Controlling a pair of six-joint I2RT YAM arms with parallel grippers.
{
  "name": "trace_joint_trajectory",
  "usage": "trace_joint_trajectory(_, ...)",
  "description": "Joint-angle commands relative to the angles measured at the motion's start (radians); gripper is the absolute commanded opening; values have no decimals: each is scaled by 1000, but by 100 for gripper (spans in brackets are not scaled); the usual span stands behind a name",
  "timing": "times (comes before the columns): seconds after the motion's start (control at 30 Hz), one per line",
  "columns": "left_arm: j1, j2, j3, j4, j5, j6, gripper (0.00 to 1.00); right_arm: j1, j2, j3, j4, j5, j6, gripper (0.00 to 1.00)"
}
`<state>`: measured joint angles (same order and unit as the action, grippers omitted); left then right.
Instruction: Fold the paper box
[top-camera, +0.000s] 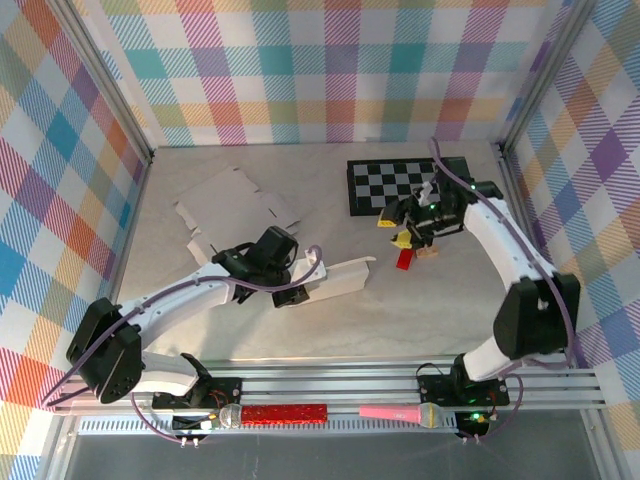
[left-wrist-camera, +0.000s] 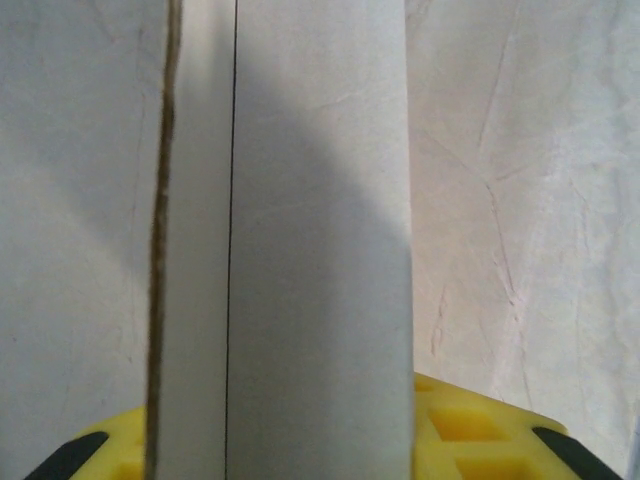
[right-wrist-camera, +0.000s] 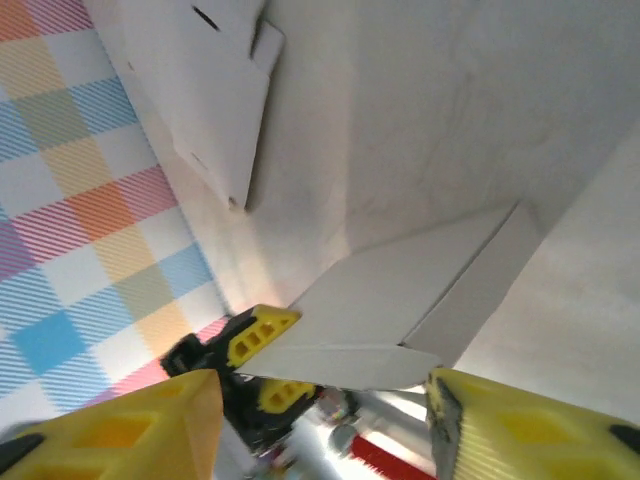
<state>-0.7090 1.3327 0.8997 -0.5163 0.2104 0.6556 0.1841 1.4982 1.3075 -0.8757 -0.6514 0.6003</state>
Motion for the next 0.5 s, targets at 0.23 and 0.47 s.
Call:
trace_joint_trajectory(0.23, 94, 40, 49, -130, 92, 54, 35, 154, 6, -79, 67, 134, -539, 58)
trace_joint_trajectory(0.47, 98, 60, 52, -128, 97, 55, 35, 249, 75, -3, 23, 255, -671, 60)
